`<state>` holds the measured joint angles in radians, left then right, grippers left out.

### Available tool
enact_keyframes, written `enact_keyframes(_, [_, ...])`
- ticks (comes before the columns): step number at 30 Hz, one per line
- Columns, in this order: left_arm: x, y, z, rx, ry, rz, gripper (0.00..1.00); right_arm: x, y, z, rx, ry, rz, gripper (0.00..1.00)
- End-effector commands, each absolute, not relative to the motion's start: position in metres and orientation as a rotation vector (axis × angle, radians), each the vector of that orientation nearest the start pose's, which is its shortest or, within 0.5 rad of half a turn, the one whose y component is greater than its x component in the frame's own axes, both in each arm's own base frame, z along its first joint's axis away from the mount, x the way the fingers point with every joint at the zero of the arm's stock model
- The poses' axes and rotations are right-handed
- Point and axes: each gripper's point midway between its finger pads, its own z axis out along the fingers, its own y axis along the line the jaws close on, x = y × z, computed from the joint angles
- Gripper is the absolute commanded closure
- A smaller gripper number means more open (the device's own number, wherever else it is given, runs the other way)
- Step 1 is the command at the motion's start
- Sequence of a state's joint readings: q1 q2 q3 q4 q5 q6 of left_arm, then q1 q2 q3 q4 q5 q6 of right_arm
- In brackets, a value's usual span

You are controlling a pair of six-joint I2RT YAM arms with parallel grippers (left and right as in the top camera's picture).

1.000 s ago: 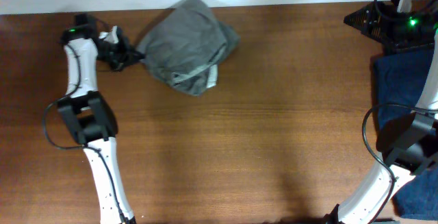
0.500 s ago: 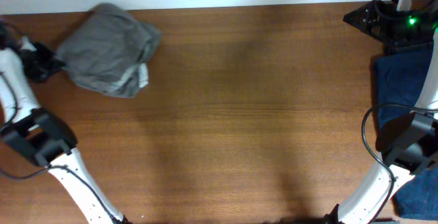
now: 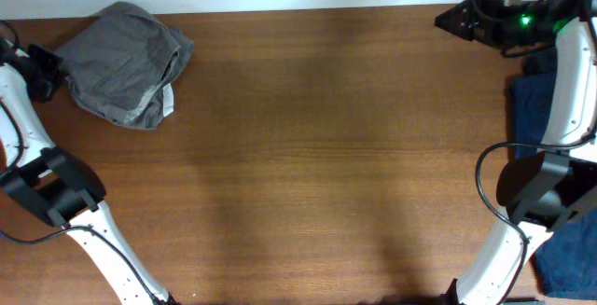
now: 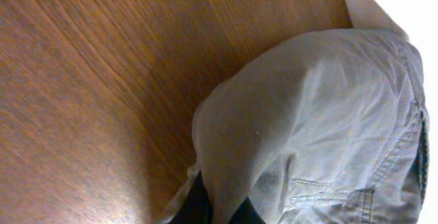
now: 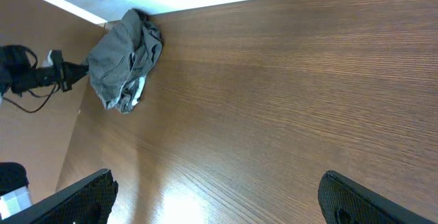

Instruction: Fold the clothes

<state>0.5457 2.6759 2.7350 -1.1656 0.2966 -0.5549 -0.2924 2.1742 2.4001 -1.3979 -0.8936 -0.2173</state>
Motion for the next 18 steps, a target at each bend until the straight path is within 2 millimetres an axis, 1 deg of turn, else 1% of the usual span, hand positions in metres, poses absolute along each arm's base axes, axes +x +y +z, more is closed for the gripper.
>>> enact_keyframes(1, [0.538, 0.278, 0.099, -1.371, 2.275, -0.295, 1.0, 0.485, 0.0, 0.277, -0.171, 2.374, 0.976, 0.01])
enact_keyframes(4, [0.525, 0.302, 0.096, -1.467, 2.226, -0.122, 1.0, 0.485, 0.001, 0.277, -0.169, 2.377, 0.978, 0.01])
enact_keyframes(6, [0.517, 0.317, 0.096, -1.519, 2.191, -0.086, 1.0, 0.484, 0.001, 0.277, -0.167, 2.38, 0.98, 0.01])
enact_keyframes(11, [0.503, 0.325, 0.093, -1.601, 2.173, -0.11, 0.99, 0.484, 0.0, 0.276, -0.165, 2.385, 0.972, 0.01])
enact_keyframes(15, [0.499, 0.323, 0.09, -1.614, 2.19, -0.108, 1.0, 0.484, 0.0, 0.276, -0.165, 2.385, 0.972, 0.01])
enact_keyframes(16, [0.501, 0.319, 0.091, -1.583, 2.212, -0.118, 1.0, 0.484, 0.0, 0.276, -0.165, 2.385, 0.972, 0.01])
enact_keyframes(17, [0.506, 0.315, 0.093, -1.512, 2.247, -0.127, 1.0, 0.484, 0.0, 0.276, -0.165, 2.385, 0.973, 0.01])
enact_keyframes(18, [0.51, 0.312, 0.095, -1.446, 2.277, -0.122, 0.97, 0.484, 0.0, 0.276, -0.165, 2.385, 0.973, 0.01])
